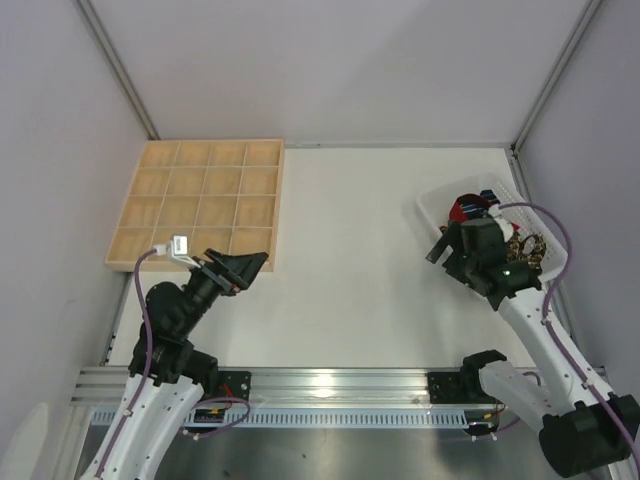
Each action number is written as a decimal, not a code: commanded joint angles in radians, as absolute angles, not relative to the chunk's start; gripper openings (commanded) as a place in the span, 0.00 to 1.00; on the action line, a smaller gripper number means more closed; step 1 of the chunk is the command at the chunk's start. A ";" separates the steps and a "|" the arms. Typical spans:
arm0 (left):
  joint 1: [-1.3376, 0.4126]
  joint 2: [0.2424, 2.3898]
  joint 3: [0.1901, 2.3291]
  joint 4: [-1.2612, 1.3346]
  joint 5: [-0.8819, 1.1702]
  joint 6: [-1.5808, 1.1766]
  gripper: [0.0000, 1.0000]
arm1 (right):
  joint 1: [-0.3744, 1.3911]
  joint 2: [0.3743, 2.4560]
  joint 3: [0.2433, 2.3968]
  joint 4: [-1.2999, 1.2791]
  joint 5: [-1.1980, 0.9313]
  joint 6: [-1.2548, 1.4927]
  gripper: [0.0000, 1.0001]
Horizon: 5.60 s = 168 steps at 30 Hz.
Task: Roll the ties
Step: Grab a tie with the right arm, then move the tie to the center of the board, then flatten the tie
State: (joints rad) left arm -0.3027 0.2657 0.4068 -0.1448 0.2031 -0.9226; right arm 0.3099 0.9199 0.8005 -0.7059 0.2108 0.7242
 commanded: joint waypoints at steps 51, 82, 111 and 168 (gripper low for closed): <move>-0.293 0.511 0.426 -0.098 0.517 -0.776 1.00 | -0.327 1.649 1.063 -0.272 0.215 1.554 0.72; -0.293 0.434 0.454 -0.255 0.511 -0.793 1.00 | -0.003 1.264 1.603 -0.567 0.371 0.523 0.00; -0.293 0.266 0.687 -0.616 0.279 -0.828 1.00 | 1.073 1.213 1.460 -0.741 0.969 0.639 0.00; -0.510 0.613 0.383 -0.571 0.305 -1.129 0.86 | 0.692 1.376 0.543 -0.311 0.323 1.004 0.00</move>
